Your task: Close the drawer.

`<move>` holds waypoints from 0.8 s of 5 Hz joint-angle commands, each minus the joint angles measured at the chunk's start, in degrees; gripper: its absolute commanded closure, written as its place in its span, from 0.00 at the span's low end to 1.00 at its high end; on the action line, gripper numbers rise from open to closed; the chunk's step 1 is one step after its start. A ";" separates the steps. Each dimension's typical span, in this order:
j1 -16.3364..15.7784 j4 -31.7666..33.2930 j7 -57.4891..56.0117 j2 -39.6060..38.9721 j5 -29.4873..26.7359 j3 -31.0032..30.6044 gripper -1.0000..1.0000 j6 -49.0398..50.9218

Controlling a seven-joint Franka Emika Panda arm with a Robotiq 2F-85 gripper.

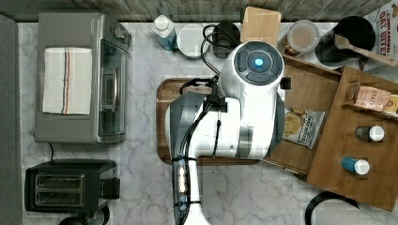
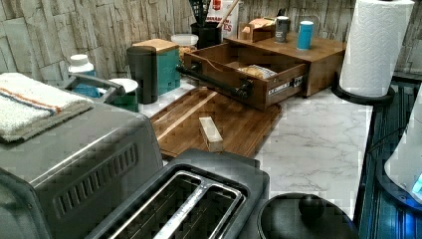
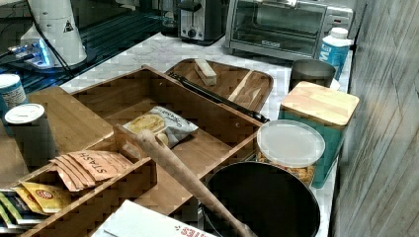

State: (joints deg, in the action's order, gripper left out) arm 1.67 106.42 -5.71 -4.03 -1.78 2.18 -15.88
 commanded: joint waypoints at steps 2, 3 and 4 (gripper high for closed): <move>-0.14 2.36 -4.00 -1.28 3.99 0.11 1.00 -3.20; 0.24 1.06 -9.13 -4.81 5.35 -0.11 1.00 -5.29; -0.25 2.05 -9.64 -5.90 6.18 -0.43 1.00 -9.98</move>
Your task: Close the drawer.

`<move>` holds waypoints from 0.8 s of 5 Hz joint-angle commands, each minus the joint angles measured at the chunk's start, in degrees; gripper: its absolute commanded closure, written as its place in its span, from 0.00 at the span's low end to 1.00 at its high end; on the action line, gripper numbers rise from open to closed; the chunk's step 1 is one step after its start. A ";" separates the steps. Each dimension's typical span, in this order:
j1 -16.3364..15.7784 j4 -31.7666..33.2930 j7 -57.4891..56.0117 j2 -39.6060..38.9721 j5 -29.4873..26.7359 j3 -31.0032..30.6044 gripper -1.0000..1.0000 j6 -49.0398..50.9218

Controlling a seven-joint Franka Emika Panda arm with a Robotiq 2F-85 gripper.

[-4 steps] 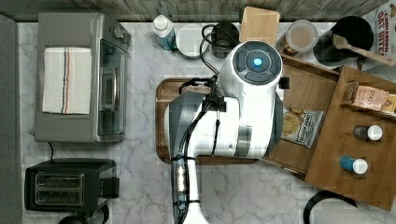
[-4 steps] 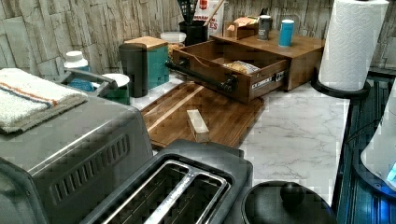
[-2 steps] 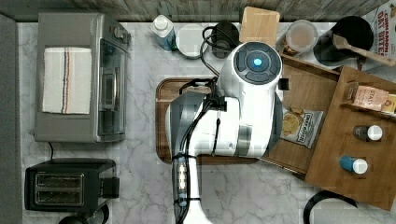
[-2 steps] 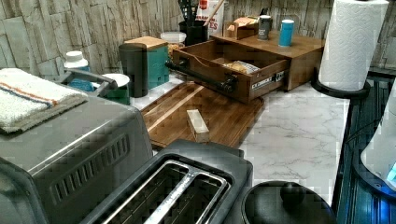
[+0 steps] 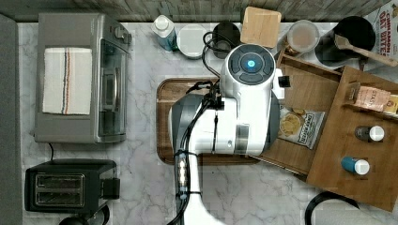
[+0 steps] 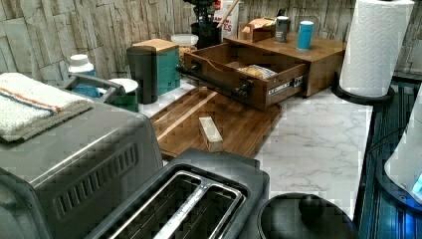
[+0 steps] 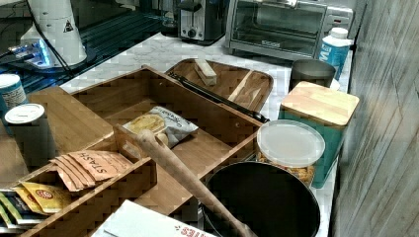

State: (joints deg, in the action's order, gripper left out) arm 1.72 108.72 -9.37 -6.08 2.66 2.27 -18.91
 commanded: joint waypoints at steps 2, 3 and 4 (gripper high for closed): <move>-2.02 -4.42 -2.20 -9.81 4.84 -0.96 1.00 -12.10; -1.71 -10.06 -4.36 -14.39 5.08 -1.06 1.00 -10.11; -2.51 -11.43 -2.17 -17.01 6.03 -0.71 1.00 -12.94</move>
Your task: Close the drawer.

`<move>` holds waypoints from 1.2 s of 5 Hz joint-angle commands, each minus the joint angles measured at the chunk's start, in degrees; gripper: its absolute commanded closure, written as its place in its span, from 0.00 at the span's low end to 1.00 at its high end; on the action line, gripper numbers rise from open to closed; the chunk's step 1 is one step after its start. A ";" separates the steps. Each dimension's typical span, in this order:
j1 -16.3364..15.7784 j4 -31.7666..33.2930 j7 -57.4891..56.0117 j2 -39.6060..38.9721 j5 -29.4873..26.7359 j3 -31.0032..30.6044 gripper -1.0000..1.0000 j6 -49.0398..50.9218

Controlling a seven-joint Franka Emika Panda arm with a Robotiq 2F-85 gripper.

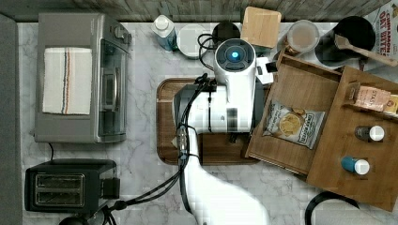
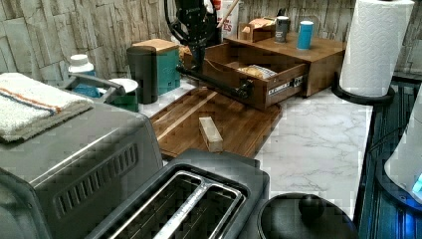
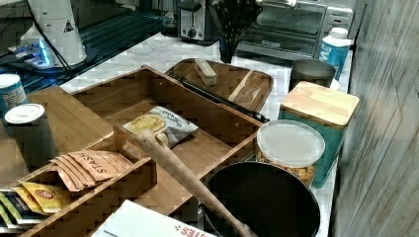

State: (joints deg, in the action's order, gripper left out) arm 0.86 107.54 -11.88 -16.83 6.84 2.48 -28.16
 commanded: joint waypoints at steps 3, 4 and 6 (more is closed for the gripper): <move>1.56 -11.53 -8.85 -11.20 0.24 -0.49 1.00 -2.86; 1.73 -5.75 -11.47 -9.59 2.32 0.94 1.00 -9.84; 5.71 -5.08 -19.40 -8.73 -2.19 1.36 1.00 -7.29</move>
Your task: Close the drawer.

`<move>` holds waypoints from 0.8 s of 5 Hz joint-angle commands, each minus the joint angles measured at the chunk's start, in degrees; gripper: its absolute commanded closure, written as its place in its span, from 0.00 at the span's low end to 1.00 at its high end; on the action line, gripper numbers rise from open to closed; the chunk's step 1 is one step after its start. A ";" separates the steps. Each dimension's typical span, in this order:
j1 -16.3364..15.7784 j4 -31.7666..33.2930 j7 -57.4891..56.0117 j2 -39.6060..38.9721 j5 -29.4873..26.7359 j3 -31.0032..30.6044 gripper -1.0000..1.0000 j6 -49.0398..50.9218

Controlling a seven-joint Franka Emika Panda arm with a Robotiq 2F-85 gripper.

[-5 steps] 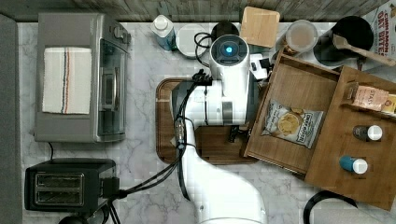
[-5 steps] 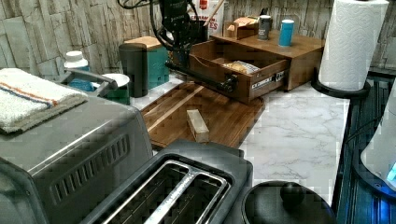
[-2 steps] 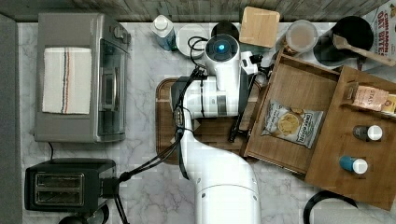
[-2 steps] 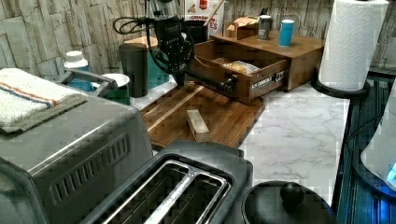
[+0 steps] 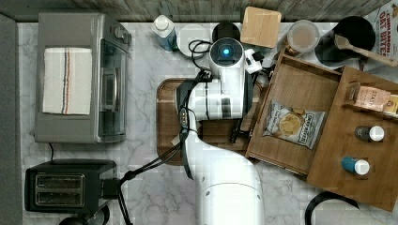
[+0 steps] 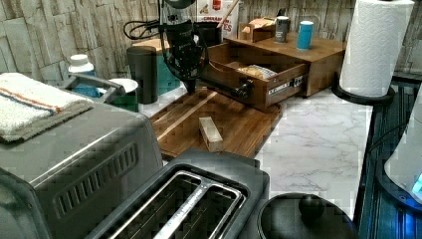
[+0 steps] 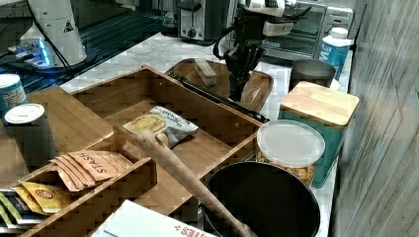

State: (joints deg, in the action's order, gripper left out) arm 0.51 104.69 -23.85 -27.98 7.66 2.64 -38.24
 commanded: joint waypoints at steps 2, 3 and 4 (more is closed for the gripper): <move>12.14 2.98 -16.17 4.46 -4.13 2.40 1.00 -1.19; 15.88 1.30 -21.20 4.59 -5.34 3.34 1.00 4.28; 19.70 -0.65 -21.64 4.05 -6.31 4.77 1.00 7.68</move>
State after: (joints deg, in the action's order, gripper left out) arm 12.79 105.19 -42.92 -27.03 3.05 2.21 -36.06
